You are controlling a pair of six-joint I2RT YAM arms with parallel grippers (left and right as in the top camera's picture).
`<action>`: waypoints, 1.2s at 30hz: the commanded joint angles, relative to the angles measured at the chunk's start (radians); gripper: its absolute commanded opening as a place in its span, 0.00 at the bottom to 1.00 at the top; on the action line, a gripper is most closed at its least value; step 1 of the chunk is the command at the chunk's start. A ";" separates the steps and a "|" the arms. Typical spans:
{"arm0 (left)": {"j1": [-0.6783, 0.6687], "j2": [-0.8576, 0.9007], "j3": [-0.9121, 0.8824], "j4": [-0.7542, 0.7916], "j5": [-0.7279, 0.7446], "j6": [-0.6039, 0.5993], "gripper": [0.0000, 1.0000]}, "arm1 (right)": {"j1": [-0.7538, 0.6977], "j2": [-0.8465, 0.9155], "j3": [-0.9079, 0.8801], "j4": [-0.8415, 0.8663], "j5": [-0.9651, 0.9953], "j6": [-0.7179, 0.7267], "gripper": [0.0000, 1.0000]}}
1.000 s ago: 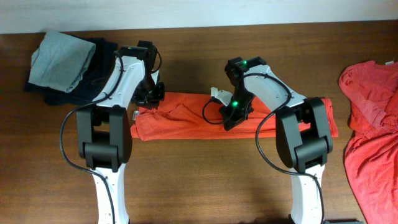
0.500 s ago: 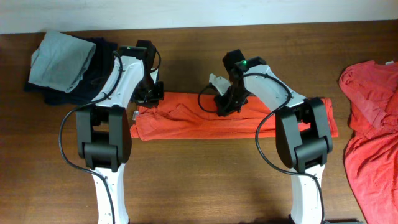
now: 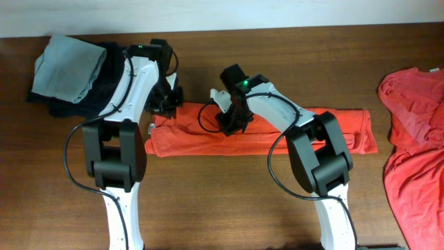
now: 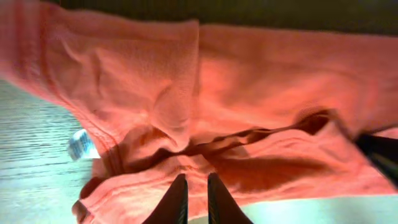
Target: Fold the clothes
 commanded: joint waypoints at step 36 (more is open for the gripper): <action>0.434 -0.006 0.024 0.071 0.044 -0.221 0.99 | 0.219 0.019 0.288 0.116 -0.006 -0.363 0.37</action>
